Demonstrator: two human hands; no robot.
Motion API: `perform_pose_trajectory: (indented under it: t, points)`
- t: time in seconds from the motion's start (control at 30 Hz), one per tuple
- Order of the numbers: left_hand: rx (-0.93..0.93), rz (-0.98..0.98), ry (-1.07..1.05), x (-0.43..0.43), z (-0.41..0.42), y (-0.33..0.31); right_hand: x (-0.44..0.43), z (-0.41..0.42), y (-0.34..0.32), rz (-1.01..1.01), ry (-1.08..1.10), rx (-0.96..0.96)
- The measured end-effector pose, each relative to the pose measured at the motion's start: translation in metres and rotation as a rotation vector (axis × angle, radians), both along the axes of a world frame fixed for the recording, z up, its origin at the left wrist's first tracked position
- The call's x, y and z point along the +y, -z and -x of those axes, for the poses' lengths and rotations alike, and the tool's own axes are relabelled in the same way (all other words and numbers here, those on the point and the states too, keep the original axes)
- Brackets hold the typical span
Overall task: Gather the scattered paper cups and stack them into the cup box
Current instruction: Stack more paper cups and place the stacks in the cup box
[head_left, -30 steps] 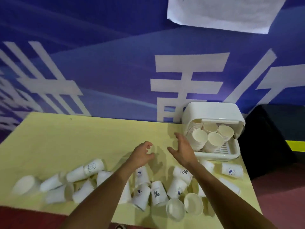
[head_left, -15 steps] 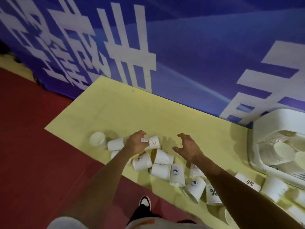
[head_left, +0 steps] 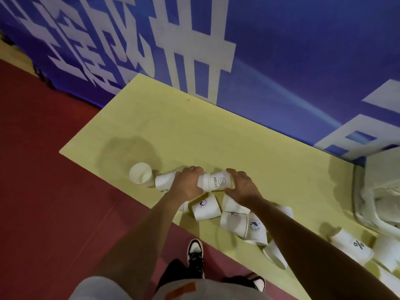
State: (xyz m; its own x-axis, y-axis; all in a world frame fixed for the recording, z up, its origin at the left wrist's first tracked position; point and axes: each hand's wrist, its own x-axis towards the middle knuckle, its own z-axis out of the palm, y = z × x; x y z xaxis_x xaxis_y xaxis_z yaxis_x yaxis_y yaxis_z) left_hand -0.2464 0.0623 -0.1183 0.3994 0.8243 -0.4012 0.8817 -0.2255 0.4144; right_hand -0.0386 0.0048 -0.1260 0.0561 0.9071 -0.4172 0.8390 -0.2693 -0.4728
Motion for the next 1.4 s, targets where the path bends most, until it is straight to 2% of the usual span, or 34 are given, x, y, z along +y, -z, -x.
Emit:
perform_pose_trajectory:
  t: [0.13,0.3,0.57,0.73,0.93,1.4]
  points:
    - [0.065,-0.035,0.1,0.006,-0.006,0.006,0.006,-0.001,0.006,-0.02,0.021,0.093]
    - [0.084,-0.042,0.12,0.008,-0.009,0.015,0.014,0.0,0.03,-0.18,-0.031,0.175]
    - [0.029,-0.027,0.045,0.014,-0.01,0.016,0.012,-0.008,0.019,-0.122,0.018,0.091]
    - [-0.035,-0.064,-0.053,0.014,-0.02,0.003,0.005,-0.022,0.006,-0.139,0.167,0.155]
    - [-0.109,-0.079,-0.07,0.008,-0.059,-0.014,-0.021,-0.063,-0.022,-0.22,0.347,0.17]
    - [-0.325,-0.03,0.247,-0.063,-0.266,-0.056,-0.174,-0.248,-0.071,-0.342,0.856,0.047]
